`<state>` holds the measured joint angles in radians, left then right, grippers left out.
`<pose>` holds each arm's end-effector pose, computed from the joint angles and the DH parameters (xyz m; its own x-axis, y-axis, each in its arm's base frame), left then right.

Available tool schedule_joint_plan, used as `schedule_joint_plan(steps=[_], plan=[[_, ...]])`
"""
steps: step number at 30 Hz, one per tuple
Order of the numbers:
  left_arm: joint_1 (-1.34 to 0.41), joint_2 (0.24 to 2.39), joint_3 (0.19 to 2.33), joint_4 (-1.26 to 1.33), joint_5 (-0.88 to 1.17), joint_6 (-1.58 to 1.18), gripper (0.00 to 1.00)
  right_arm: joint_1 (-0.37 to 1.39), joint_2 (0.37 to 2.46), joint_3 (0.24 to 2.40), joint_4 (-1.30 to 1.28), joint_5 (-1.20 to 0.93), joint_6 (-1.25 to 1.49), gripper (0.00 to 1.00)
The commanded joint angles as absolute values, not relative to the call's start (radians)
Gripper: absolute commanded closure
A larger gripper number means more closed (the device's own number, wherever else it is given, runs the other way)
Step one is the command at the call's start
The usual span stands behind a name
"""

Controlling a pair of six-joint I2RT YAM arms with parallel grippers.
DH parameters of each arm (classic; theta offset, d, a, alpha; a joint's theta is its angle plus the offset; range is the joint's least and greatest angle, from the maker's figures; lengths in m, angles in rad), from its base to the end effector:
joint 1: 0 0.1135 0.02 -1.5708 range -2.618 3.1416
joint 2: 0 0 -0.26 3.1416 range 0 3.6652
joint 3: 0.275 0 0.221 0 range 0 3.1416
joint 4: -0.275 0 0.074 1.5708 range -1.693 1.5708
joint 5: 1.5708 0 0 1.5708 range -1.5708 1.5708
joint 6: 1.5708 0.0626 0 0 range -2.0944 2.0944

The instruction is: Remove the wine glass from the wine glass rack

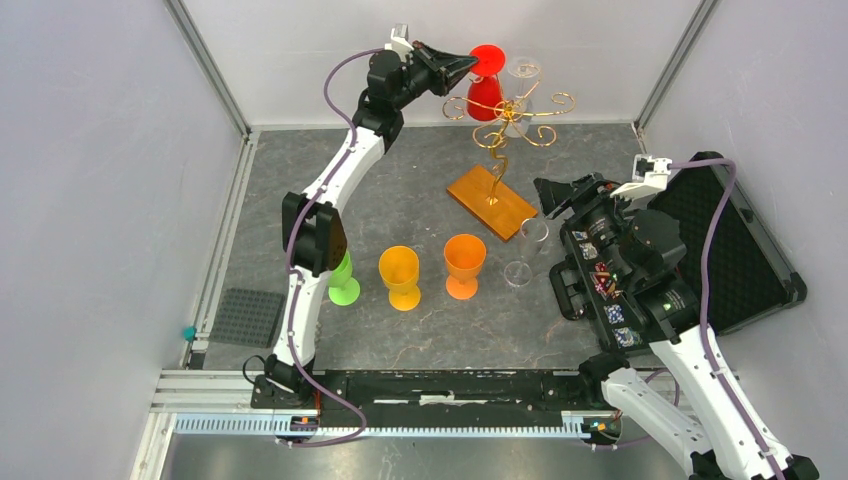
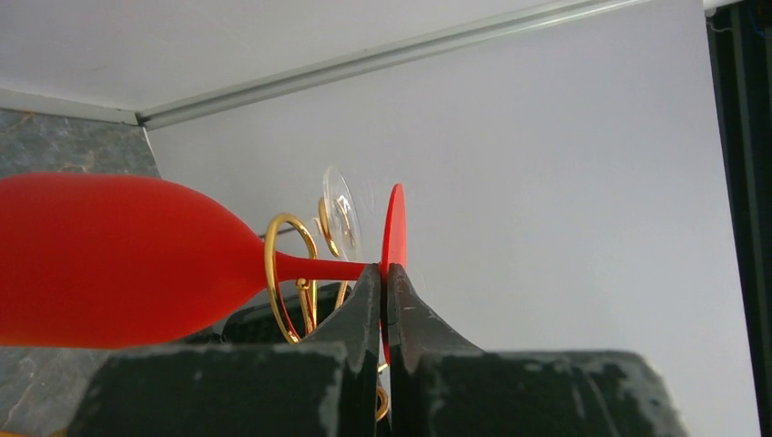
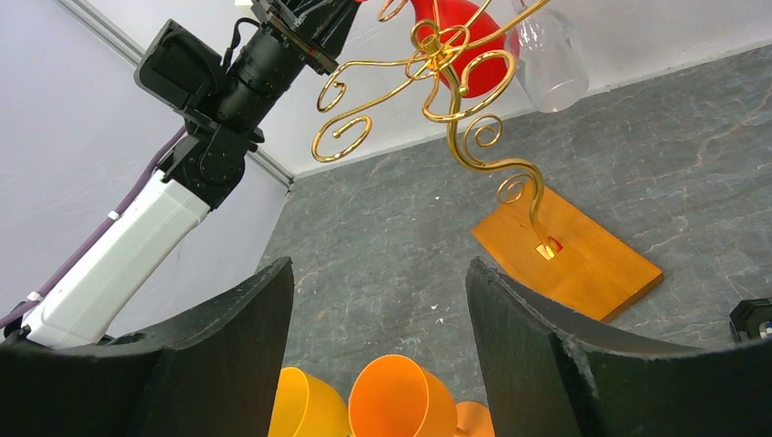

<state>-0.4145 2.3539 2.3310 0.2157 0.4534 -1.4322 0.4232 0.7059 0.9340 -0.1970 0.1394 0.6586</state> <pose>0.4881 -0.2447 0.3779 -0.7241 -0.6541 -0.2187 0.2781 0.0133 -0.9605 0.1419 0.0544 0.3929 -0.1490 0.5976 -0.7878 -0.2388 0.7514 0.6151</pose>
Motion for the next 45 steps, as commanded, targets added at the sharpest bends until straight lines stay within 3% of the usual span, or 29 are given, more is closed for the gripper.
schedule_joint_plan(steps=[1, 15, 27, 39, 45], plan=[[-0.411, 2.326, 2.367, 0.271, 0.57, -1.472, 0.98, 0.42, 0.694, 0.932, -0.155, 0.15, 0.664, 0.26], [-0.345, 2.219, 2.273, 0.213, 0.675, -1.352, 0.98, 0.419, 0.705, 0.93, -0.141, 0.139, 0.67, 0.25], [-0.277, 2.063, 2.079, 0.253, 0.694, -1.304, 0.98, 0.42, 0.703, 0.854, 0.007, 0.02, 0.663, 0.03], [-0.132, 1.728, 1.795, 0.313, 0.72, -1.267, 0.98, 0.427, 0.788, 0.806, 0.265, -0.15, 0.775, 0.02], [-0.106, 1.565, 1.603, 0.757, 0.726, -1.645, 0.98, 0.542, 0.843, 0.729, 0.589, -0.091, 0.895, 0.02]])
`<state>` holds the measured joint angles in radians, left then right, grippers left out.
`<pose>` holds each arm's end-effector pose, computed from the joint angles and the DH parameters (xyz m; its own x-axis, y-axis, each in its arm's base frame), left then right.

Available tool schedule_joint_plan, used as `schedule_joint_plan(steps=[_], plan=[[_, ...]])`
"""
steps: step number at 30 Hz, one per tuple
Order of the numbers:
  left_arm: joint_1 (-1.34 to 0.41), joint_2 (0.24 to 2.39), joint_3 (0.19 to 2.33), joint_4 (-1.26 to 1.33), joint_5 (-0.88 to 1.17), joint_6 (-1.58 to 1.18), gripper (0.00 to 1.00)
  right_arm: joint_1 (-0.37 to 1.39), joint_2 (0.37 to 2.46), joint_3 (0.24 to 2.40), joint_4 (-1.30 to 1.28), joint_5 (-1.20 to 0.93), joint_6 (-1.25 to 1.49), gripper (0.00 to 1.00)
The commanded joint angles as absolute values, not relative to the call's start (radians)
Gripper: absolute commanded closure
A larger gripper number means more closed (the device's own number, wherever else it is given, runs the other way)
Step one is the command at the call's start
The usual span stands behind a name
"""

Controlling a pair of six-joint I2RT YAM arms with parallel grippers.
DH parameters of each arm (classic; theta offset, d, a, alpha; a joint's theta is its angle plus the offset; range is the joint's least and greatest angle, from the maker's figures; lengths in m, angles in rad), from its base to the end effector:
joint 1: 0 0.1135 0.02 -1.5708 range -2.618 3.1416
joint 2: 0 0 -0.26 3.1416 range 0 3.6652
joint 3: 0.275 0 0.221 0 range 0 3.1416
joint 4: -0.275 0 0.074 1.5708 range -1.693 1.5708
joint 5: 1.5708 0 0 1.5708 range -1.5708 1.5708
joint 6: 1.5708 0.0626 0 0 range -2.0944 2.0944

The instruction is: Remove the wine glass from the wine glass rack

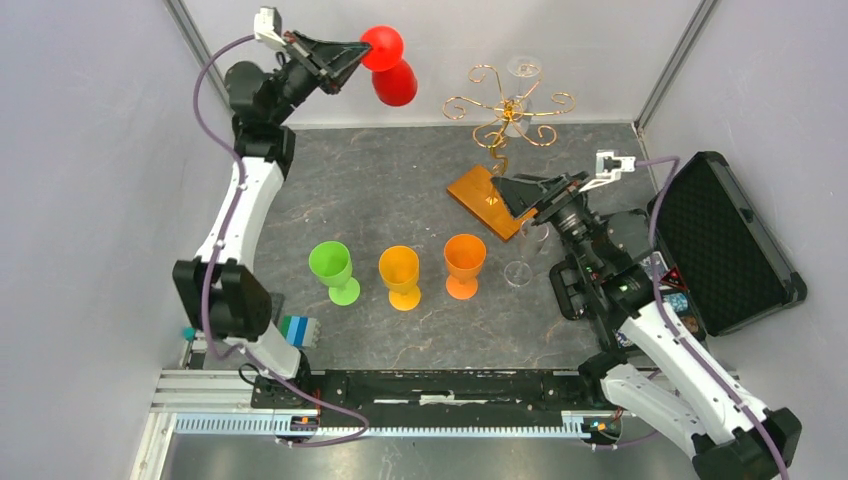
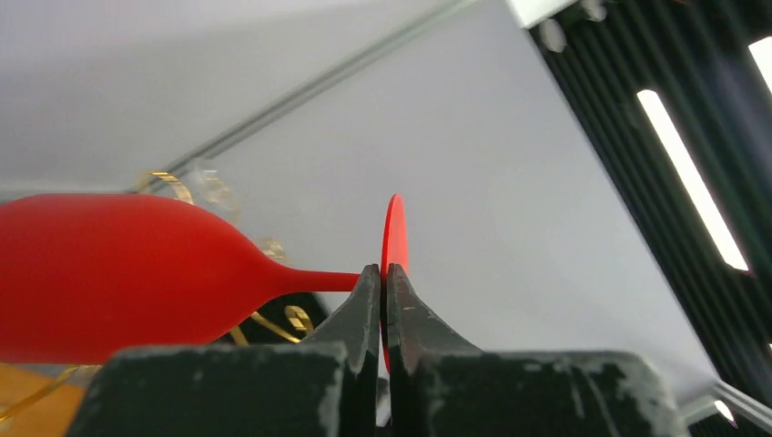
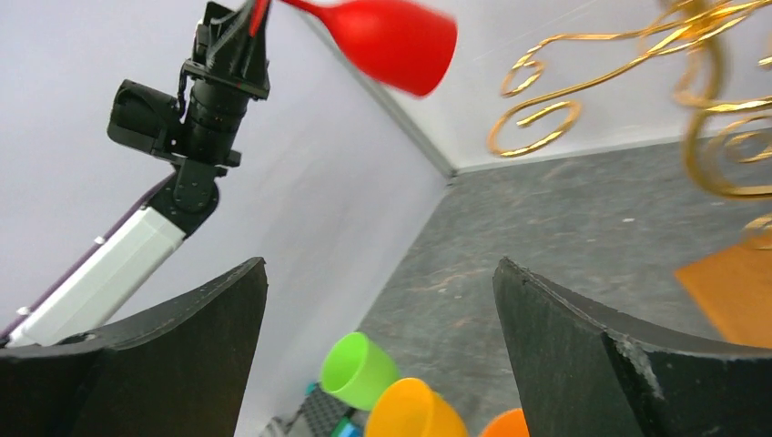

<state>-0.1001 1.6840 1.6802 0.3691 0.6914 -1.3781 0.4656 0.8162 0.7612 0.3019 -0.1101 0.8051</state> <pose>0.3706 -0.0773 0.4747 -0.5891 -0.7007 -0.4024 0.4771 0.1003 -0.8731 0.1664 0.0913 0.3844 -0.2390 0.6818 -0.6914 -0.5327 0.5033 0.6804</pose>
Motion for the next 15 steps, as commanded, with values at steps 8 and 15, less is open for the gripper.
schedule_joint_plan(steps=[8, 15], plan=[[-0.107, 1.317, 1.369, 0.979, 0.609, -1.929, 0.98, 0.654, 1.027, 0.865, 0.871, -0.105, 0.911, 0.02], [-0.114, 1.134, 1.243, 1.01, 0.503, -2.03, 0.98, 0.714, 1.18, 1.032, 1.004, -0.148, 0.908, 0.03]])
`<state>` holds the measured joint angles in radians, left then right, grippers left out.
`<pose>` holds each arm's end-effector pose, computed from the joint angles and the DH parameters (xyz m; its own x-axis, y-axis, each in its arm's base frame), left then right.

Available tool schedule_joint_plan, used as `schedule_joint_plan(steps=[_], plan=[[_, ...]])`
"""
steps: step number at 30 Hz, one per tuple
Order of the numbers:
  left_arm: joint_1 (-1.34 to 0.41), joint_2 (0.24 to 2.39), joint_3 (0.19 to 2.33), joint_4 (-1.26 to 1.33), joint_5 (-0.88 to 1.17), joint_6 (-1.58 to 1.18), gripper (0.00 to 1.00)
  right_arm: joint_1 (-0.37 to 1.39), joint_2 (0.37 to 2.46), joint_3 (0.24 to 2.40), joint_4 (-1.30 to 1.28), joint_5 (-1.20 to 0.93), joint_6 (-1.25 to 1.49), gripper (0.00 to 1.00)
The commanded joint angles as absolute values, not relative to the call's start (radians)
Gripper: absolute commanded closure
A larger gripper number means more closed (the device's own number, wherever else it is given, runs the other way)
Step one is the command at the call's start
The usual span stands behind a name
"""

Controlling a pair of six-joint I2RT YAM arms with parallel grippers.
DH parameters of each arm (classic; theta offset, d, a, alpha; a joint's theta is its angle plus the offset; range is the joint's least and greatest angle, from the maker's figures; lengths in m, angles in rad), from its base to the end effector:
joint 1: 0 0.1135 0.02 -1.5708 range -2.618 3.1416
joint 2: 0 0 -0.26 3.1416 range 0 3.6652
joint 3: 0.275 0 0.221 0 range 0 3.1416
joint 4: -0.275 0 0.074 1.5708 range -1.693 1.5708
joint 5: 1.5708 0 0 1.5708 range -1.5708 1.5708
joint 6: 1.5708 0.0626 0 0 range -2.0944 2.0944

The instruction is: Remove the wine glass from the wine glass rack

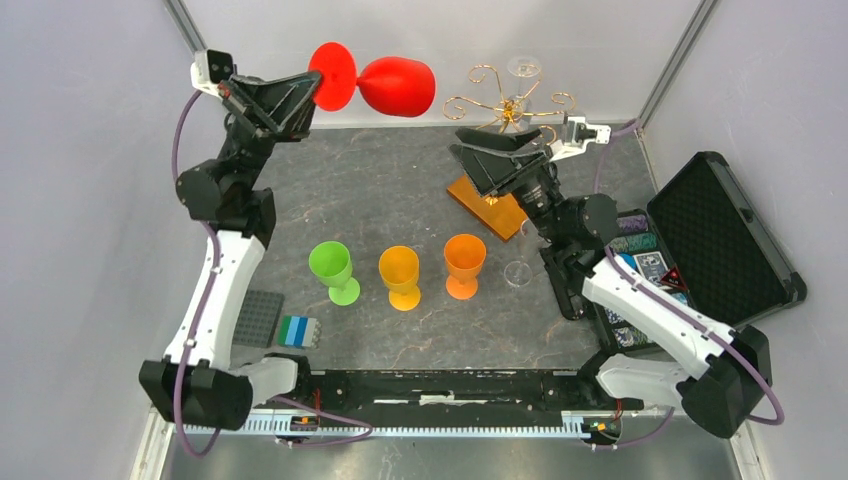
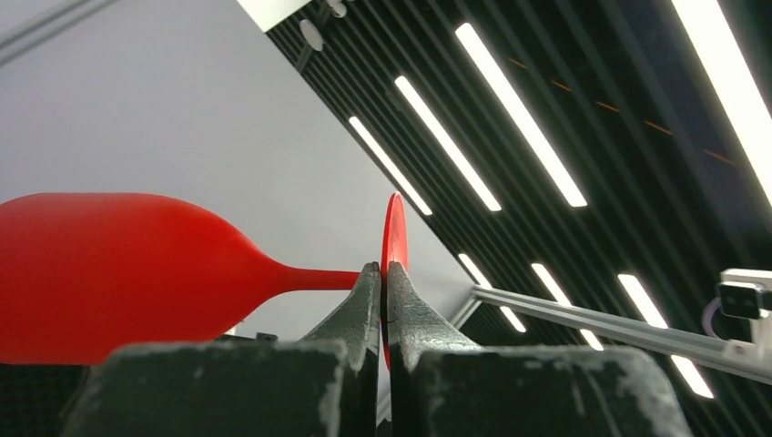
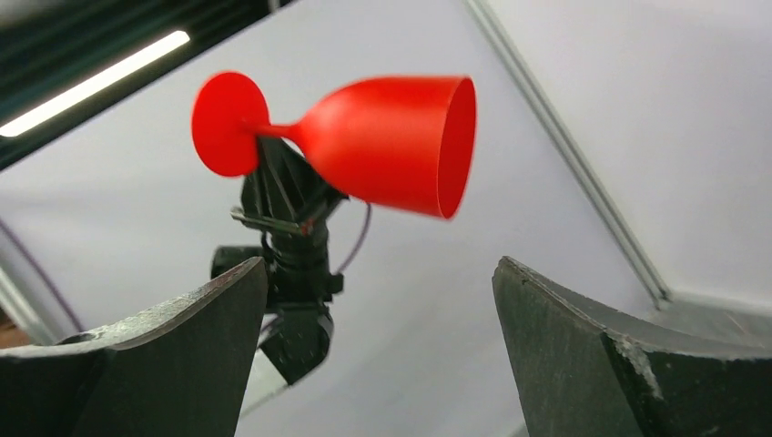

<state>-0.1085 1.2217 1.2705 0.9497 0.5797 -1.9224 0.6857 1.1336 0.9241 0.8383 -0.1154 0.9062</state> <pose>0.2041 -0.0567 0.5344 -0.6497 -0.7193 -0.2458 0.6518 -0.3608 -0.6670 0.1816 0.1579 0.4436 -0.2711 0.7885 -0.5521 -0.7907 0.1446 0.5948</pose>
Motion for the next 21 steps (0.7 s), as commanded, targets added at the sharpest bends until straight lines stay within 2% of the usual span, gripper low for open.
schedule_joint_plan(steps=[1, 14, 18, 21], plan=[[-0.114, 1.105, 1.238, 0.998, 0.496, -2.028, 0.98, 0.718, 1.201, 1.061, 1.007, -0.153, 0.908, 0.03], [-0.117, 1.002, 1.205, 0.985, 0.47, -2.073, 0.98, 0.752, 1.406, 1.327, 1.144, -0.374, 0.935, 0.11], [-0.117, 0.987, 1.178, 0.974, 0.46, -2.068, 0.98, 0.761, 1.443, 1.374, 1.226, -0.454, 0.953, 0.19], [-0.119, 0.986, 1.17, 0.968, 0.46, -2.063, 0.98, 0.766, 1.466, 1.405, 1.271, -0.494, 0.973, 0.32]])
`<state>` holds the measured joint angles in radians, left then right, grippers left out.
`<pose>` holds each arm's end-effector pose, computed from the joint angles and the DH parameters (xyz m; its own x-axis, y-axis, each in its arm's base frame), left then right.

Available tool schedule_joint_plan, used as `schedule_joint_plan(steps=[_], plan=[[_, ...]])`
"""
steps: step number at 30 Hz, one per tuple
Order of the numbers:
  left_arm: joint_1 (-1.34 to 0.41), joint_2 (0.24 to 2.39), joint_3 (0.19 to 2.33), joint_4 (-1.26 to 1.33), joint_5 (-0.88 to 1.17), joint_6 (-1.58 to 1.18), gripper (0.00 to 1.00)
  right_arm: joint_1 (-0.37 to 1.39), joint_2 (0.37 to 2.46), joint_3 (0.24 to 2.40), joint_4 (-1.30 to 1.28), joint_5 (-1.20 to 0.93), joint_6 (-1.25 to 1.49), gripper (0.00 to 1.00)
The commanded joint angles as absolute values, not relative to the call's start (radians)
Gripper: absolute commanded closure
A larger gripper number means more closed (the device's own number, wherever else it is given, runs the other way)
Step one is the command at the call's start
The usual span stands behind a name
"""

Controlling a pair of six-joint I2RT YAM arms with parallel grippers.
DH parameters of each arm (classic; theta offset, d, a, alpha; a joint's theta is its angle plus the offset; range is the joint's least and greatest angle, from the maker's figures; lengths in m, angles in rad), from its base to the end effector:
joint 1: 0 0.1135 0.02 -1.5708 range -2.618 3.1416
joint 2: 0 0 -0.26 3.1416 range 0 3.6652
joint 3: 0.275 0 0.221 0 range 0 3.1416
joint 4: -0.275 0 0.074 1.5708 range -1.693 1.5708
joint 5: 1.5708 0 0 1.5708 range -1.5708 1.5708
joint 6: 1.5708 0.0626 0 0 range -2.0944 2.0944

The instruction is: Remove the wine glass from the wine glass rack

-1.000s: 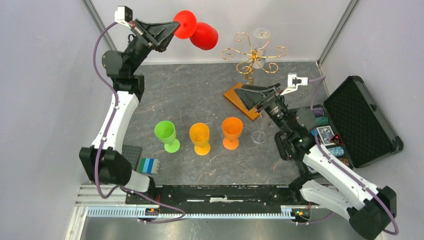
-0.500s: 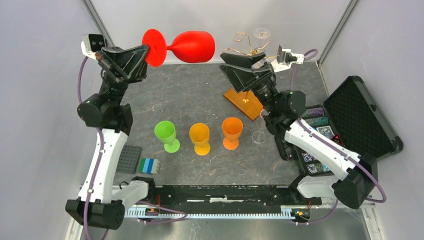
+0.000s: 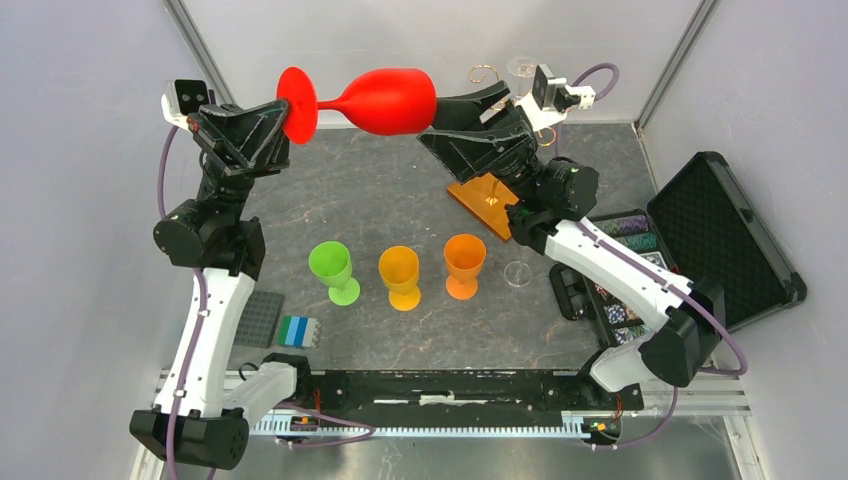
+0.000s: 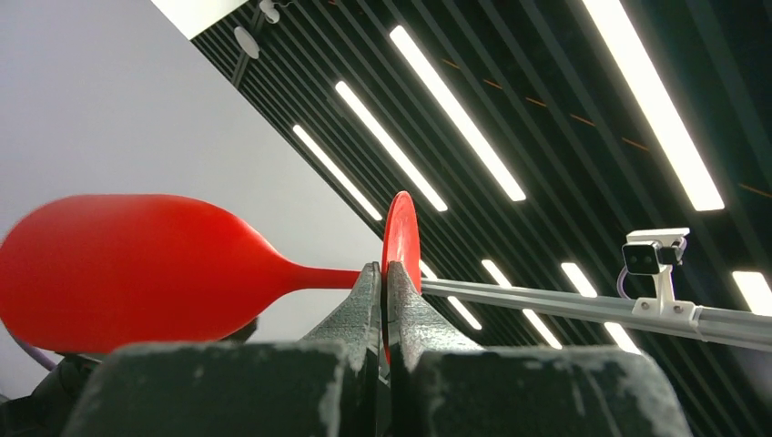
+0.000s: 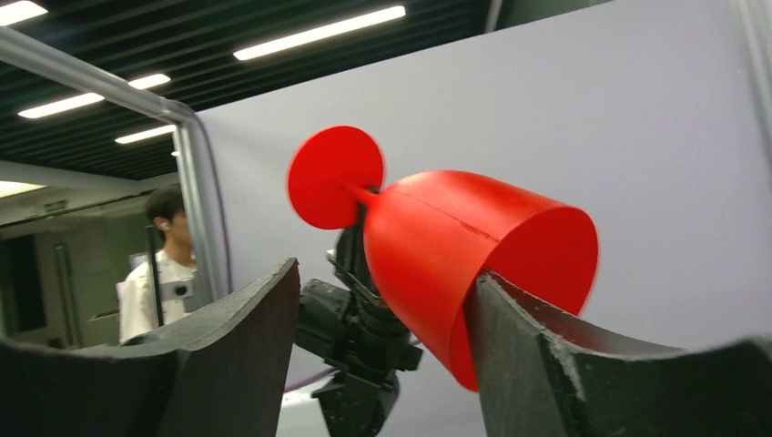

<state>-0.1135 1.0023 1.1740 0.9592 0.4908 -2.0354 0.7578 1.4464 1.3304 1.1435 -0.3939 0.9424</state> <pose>0.1302 -0.0445 0.5450 -0.6704 -0.7172 -0.1905 0.6696 -0.4741 -0.5718 0.1826 0.2058 0.5193 -0.2645 0.7781 -0.5697 -0.9608 -0.1618 0.2251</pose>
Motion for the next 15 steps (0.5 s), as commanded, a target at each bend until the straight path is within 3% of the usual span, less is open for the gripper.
schedule_joint_plan(steps=[1, 7, 13, 15], plan=[[-0.118, 0.988, 1.169, 0.968, 0.46, -2.064, 0.98, 0.767, 1.471, 1.414, 1.282, -0.503, 0.979, 0.37], [-0.12, 0.979, 1.168, 0.927, 0.466, -2.011, 0.97, 0.767, 1.474, 1.417, 1.285, -0.51, 0.965, 0.63], [-0.12, 0.982, 1.163, 0.919, 0.481, -1.977, 0.74, 0.767, 1.467, 1.406, 1.276, -0.5, 0.934, 0.91], [-0.12, 0.984, 1.167, 0.919, 0.488, -1.933, 0.58, 0.768, 1.461, 1.397, 1.279, -0.497, 0.922, 1.0]])
